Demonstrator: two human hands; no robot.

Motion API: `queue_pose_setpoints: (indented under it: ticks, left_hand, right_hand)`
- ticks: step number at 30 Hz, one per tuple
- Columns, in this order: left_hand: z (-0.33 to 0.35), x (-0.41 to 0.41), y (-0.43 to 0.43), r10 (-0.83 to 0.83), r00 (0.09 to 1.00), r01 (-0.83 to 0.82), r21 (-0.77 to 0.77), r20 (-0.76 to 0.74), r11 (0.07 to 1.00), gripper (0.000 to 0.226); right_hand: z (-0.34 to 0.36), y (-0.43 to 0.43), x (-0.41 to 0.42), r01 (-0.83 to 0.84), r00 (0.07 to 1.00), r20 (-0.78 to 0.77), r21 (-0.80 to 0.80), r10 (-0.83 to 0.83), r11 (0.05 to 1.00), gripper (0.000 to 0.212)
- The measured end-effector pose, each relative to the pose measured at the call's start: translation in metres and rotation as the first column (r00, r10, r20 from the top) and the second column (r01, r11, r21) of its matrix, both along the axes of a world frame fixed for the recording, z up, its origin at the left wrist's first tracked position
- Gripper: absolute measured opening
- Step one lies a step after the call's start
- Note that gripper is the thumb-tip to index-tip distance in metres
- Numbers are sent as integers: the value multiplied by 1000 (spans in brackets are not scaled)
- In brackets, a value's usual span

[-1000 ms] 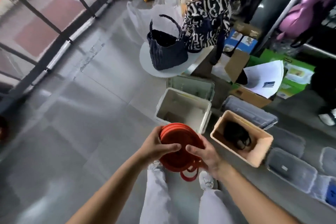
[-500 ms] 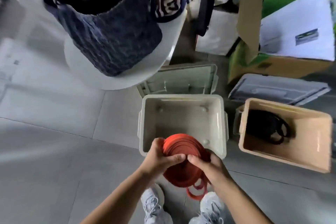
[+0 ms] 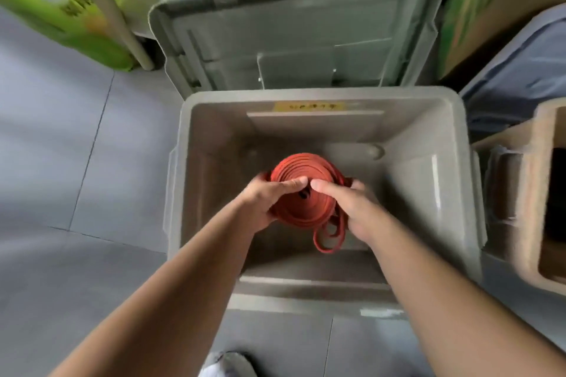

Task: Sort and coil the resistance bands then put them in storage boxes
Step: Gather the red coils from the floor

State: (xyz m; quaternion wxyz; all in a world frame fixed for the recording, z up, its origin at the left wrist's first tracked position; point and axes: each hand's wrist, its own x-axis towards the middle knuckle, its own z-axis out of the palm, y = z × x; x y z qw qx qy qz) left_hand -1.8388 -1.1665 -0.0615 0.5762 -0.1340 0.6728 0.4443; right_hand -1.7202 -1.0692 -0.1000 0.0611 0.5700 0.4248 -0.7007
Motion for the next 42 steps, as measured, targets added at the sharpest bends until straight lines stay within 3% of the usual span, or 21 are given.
queue_pose_setpoints:
  ticks: [2, 4, 6, 8, 9, 11, 13, 17, 20, 23, 26, 29, 36, 40, 42]
  left_hand:
    - [-27, -1, 1, 0, 997, 0, 4, 71, 1000, 43]
    - [-47, 0, 2, -20, 997, 19, 13, 79, 1000, 45]
    - [-64, 1, 2, -138, 980, 125, -95, -143, 988, 62]
    - [-73, 0, 3, -392, 820, 268, -326, -417, 907, 76]
    - [-74, -2, 4, -508, 723, 328, -414, -468, 849, 79]
    - [-72, -7, 5, -641, 627, 414, -509, -442, 755, 91]
    - [-61, -6, 6, -673, 614, 450, -518, -412, 727, 101]
    - [-12, 6, -5, -695, 578, 485, -505, -426, 713, 81]
    - [42, 20, -28, -736, 561, 516, -534, -379, 669, 60]
    - [109, 33, -54, -749, 543, 534, -532, -380, 657, 53]
    - [197, 45, -71, -781, 461, 559, -547, -420, 624, 46]
    - [302, 71, -81, -822, 402, 655, -501, -402, 565, 42]
    - [526, 168, -70, -859, 78, 845, -423, -506, 326, 37]
    - [597, 245, -39, -802, -182, 872, -470, -569, 136, 27]
    - [622, 298, -19, -749, -254, 886, -458, -612, 74, 28]
  right_hand:
    - [-21, 2, -1, -1, 999, 47, 31, -1, 1000, 83]
    - [-38, 5, -3, -66, 990, 134, 109, 51, 992, 94]
    - [-49, 6, -6, -227, 959, 215, 193, 184, 955, 98]
    - [-57, 7, -9, -342, 923, 276, 266, 269, 901, 94]
    - [-58, 8, -10, -378, 907, 305, 289, 290, 879, 95]
    - [-52, 10, -9, -462, 857, 398, 317, 326, 828, 104]
    - [-36, 12, -3, -546, 792, 501, 326, 349, 772, 110]
    - [15, 11, 14, -603, 738, 558, 291, 380, 743, 95]
    - [71, -2, 32, -609, 756, 520, 338, 397, 718, 70]
    - [146, -18, 60, -606, 783, 493, 468, 380, 643, 47]
    - [234, -31, 103, -628, 774, 496, 523, 393, 576, 47]
    - [337, -48, 155, -590, 793, 507, 505, 337, 629, 44]
    - [562, -116, 314, -384, 888, 443, 568, 123, 728, 36]
    - [626, -169, 413, -208, 901, 424, 599, -86, 773, 27]
    - [639, -192, 464, -110, 894, 416, 567, -168, 816, 23]
